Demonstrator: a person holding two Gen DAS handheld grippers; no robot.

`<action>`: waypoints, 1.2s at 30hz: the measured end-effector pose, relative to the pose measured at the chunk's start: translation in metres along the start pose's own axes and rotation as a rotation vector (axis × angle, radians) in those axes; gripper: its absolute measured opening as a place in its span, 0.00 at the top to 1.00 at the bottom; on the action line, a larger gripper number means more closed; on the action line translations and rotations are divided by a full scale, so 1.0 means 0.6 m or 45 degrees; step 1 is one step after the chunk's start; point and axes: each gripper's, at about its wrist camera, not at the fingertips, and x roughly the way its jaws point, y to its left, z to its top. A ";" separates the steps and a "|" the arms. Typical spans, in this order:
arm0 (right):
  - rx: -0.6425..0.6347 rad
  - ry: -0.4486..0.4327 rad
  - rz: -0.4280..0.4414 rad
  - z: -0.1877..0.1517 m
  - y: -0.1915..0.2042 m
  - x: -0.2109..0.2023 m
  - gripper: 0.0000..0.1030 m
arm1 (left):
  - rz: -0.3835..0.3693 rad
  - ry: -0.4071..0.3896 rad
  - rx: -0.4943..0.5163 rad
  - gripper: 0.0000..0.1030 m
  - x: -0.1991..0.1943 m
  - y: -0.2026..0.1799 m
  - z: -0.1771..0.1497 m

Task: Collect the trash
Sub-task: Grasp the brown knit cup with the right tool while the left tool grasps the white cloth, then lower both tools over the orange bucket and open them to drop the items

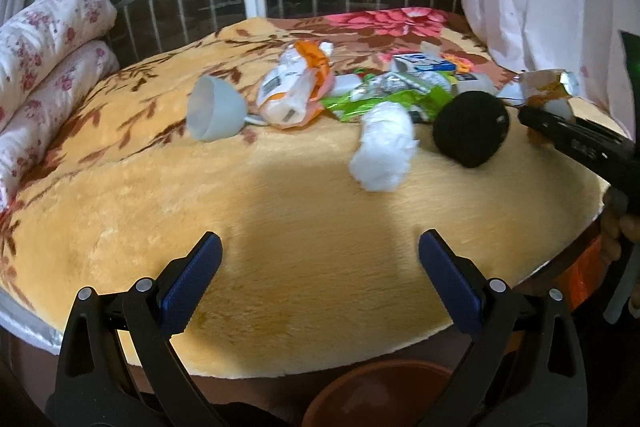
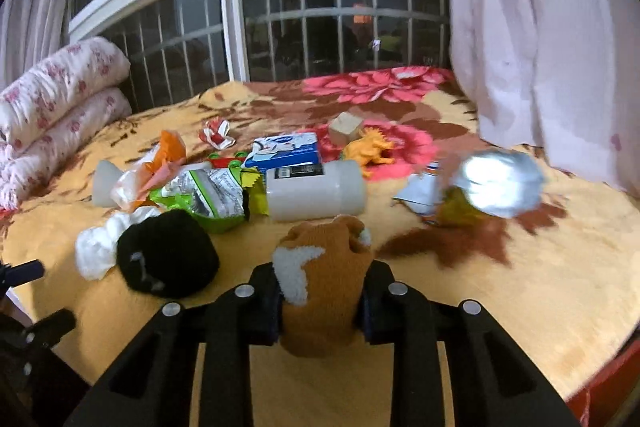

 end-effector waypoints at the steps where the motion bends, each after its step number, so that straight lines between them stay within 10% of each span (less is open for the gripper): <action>1: 0.014 -0.003 -0.001 -0.005 -0.006 -0.008 0.73 | -0.008 -0.003 0.000 0.07 0.000 -0.003 0.005; 21: 0.052 -0.022 -0.028 -0.032 -0.037 -0.028 0.72 | -0.038 0.063 -0.028 0.11 0.128 -0.030 0.103; 23: 0.051 -0.021 -0.025 -0.031 -0.034 -0.026 0.72 | -0.060 0.079 -0.036 0.42 0.138 -0.030 0.106; 26: 0.043 -0.018 -0.024 -0.029 -0.029 -0.020 0.72 | -0.037 0.069 0.003 0.64 0.145 -0.040 0.105; 36: 0.039 -0.039 -0.011 -0.028 -0.016 -0.032 0.72 | 0.015 0.009 0.025 0.71 0.092 -0.062 0.090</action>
